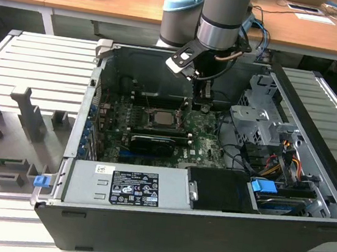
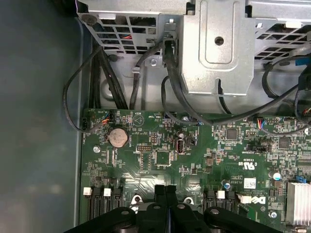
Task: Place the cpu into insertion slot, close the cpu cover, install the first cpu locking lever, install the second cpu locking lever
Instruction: 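Close the cpu cover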
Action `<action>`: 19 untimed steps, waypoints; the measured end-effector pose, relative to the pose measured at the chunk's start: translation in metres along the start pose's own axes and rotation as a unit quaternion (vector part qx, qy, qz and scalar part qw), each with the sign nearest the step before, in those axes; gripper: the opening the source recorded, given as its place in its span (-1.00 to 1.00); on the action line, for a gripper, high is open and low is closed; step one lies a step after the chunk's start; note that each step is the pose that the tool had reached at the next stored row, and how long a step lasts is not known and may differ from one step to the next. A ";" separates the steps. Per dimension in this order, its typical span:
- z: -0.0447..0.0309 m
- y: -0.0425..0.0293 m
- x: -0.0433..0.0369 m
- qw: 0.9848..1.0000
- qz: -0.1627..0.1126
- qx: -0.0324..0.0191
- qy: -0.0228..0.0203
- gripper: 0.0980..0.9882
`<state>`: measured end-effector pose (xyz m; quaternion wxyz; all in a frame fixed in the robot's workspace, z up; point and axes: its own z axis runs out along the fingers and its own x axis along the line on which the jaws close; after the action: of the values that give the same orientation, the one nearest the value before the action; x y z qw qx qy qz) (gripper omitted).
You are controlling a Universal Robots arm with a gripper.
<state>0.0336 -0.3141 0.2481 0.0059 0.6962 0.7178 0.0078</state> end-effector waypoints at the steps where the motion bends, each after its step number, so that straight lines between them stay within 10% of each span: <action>1: 0.0000 -0.0009 0.0000 1.000 0.000 0.000 0.000 -0.98; 19: -0.0003 -0.0285 0.0009 1.000 0.000 0.000 0.000 -0.98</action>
<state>0.0050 -0.3141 0.2479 0.0059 0.6962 0.7178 0.0080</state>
